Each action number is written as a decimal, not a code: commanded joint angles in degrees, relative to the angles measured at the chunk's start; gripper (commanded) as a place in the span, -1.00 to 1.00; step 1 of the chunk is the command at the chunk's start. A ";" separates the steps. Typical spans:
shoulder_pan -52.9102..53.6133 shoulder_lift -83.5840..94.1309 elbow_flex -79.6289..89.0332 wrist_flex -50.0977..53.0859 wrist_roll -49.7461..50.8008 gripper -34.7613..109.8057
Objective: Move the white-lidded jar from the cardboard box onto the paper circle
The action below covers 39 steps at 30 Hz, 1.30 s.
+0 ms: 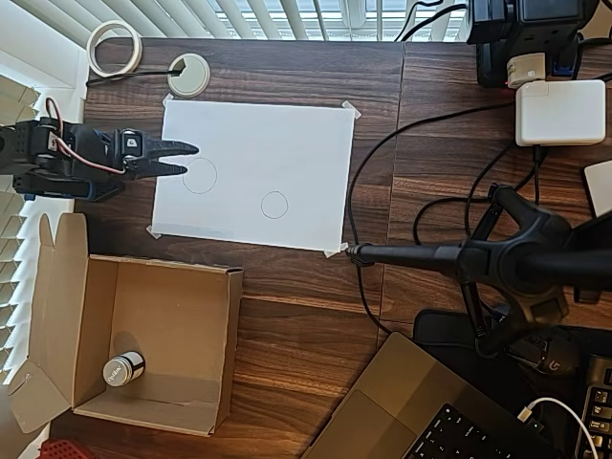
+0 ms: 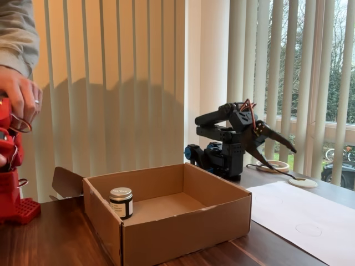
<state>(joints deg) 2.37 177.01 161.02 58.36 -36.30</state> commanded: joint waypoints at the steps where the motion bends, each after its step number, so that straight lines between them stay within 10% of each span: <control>1: 4.66 -6.86 -10.37 -2.64 -10.63 -0.04; 39: 73.30 -85.61 -57.13 -34.98 -68.73 -0.03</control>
<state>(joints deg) 72.69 93.34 110.04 26.46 -102.66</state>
